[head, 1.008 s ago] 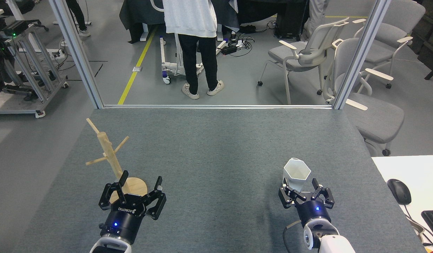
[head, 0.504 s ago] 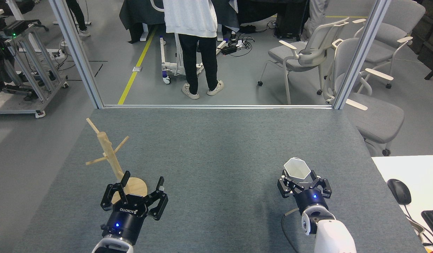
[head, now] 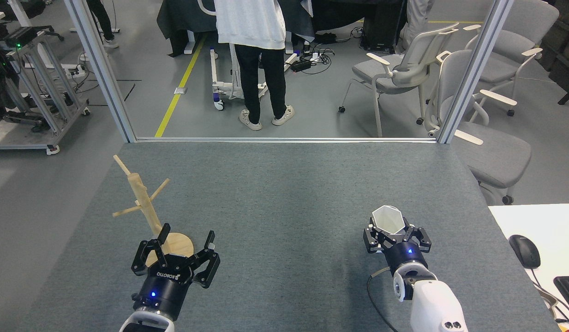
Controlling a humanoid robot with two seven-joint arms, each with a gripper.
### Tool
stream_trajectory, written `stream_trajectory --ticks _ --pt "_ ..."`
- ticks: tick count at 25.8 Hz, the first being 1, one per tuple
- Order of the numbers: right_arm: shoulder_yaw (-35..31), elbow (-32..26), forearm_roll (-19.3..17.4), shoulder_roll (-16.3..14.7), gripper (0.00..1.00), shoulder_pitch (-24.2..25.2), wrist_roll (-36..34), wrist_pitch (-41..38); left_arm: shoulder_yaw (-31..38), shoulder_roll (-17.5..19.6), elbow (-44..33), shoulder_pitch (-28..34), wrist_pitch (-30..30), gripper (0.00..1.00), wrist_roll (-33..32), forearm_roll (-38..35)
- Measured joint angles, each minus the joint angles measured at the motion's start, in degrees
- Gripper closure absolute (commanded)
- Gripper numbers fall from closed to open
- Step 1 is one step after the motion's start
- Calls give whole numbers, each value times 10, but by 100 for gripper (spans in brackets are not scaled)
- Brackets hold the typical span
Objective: Hang cup on storage rack
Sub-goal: 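Lift the white cup with the right gripper toward the left gripper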
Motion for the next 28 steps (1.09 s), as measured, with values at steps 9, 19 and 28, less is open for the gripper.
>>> stream_trajectory --ticks 9,19,28 --pt "1 -101 -1 -3 75 3 25 -16 -1 3 -14 5 -18 0 1 1" --pt "38 -389 -1 0 86 77 189 -26 -5 3 -14 27 -115 1 6 33" --pt "201 -489 26 62 87 53 288 160 -65 -41 33 -2 -185 2 -11 53"
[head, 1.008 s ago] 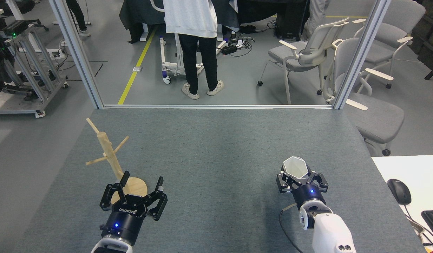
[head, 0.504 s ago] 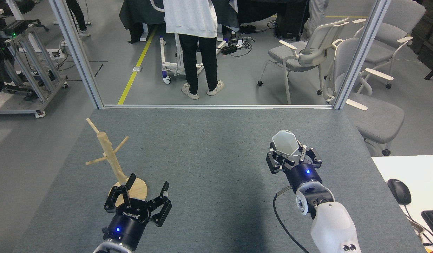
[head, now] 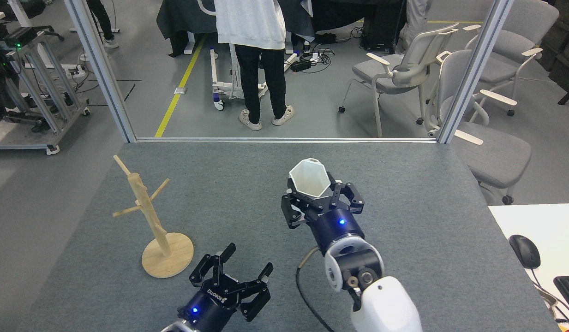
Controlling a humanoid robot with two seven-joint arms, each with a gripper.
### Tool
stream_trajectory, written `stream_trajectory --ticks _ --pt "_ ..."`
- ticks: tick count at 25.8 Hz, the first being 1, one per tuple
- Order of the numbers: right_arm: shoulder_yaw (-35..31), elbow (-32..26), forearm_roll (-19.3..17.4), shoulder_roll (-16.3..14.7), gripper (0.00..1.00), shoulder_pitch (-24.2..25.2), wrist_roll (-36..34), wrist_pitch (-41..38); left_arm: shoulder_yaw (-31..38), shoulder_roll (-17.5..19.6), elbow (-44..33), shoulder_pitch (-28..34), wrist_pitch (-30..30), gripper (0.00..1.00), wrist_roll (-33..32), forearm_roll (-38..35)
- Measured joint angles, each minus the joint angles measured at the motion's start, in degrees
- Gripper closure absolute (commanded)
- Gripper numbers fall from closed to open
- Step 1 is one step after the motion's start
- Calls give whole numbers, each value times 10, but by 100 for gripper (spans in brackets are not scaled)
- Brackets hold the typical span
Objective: Hang cup on storage rack
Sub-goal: 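Lift the white cup with the right gripper toward the left gripper, then grasp the white cup's lower body with the left gripper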
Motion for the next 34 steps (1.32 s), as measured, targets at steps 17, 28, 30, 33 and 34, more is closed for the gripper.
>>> stream_trajectory --ticks 17,28,30,33,34 --pt "131 14 97 67 87 -59 130 165 -72 -83 5 -29 226 1 -16 -4" --pt "133 17 105 59 86 -109 212 172 -73 -79 42 -83 219 1 -12 -7" --pt "133 17 106 59 86 -111 217 172 -73 -79 54 -96 219 1 -13 -7" --pt "133 17 106 59 86 -113 225 172 -73 -80 70 -111 219 1 -13 -7" --pt "133 17 106 59 86 -114 228 172 -73 -80 74 -114 219 1 -13 -7"
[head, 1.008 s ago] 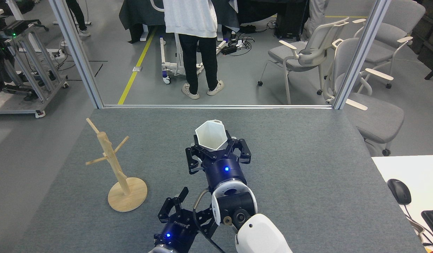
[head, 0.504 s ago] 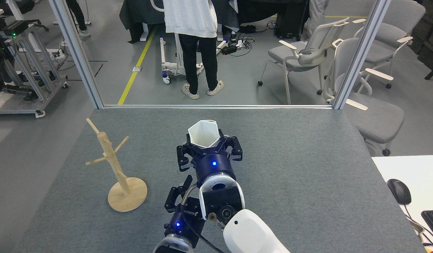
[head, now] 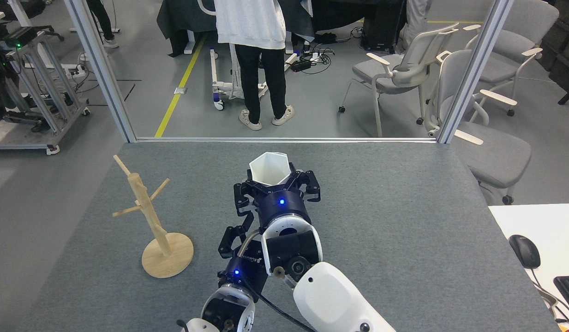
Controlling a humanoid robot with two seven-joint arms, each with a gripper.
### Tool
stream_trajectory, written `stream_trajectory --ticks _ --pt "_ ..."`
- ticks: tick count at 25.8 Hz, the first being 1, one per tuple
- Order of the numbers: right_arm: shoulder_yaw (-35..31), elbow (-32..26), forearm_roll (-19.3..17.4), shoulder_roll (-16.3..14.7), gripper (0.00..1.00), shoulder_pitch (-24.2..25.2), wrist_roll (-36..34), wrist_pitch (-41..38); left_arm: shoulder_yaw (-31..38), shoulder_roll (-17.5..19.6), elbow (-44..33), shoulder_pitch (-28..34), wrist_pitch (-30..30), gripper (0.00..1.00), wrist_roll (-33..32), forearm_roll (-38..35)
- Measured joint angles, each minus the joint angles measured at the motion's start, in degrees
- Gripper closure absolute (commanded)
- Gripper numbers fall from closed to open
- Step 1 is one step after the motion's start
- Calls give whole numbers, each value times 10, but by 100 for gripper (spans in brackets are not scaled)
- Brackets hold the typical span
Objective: Hang cup on storage rack
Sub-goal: 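Grasp the white cup's lower body with the left gripper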
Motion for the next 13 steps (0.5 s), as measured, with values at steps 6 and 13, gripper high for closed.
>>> stream_trajectory --ticks 6,13 --pt "0 1 0 0 86 -1 3 -1 1 -1 22 -17 0 1 2 0" --pt "0 6 0 0 85 1 3 0 2 -1 39 -42 0 1 5 0"
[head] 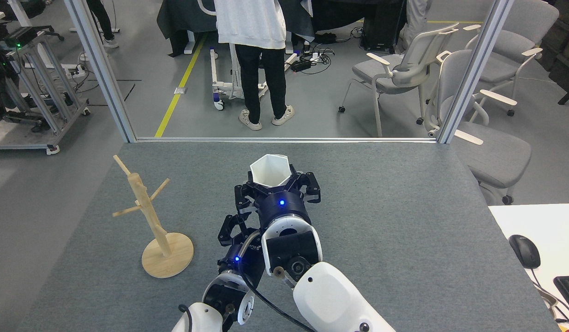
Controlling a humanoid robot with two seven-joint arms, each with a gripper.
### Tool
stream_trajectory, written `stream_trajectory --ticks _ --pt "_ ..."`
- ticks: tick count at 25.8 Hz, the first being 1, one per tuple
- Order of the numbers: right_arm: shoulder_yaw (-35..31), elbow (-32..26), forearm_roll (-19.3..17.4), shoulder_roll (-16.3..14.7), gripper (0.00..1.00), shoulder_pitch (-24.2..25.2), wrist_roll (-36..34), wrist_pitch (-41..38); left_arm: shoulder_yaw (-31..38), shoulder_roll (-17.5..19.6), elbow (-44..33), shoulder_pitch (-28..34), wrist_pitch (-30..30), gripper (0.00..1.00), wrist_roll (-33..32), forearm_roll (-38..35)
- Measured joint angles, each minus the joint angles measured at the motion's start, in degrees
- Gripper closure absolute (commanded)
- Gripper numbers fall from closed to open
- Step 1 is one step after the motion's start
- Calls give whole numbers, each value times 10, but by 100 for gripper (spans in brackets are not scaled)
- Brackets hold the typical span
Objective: Hang cup on storage rack
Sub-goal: 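Grasp the white cup's lower body with the left gripper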
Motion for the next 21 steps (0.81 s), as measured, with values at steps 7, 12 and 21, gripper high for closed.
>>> stream_trajectory --ticks 7,12,21 --pt "0 2 0 0 85 2 2 0 0 0 18 -24 0 1 2 1" --pt "0 2 0 1 85 3 0 1 0 -4 35 -40 -1 2 4 1" --pt "0 3 1 2 78 3 -8 -2 -2 -10 73 -67 -2 59 4 3"
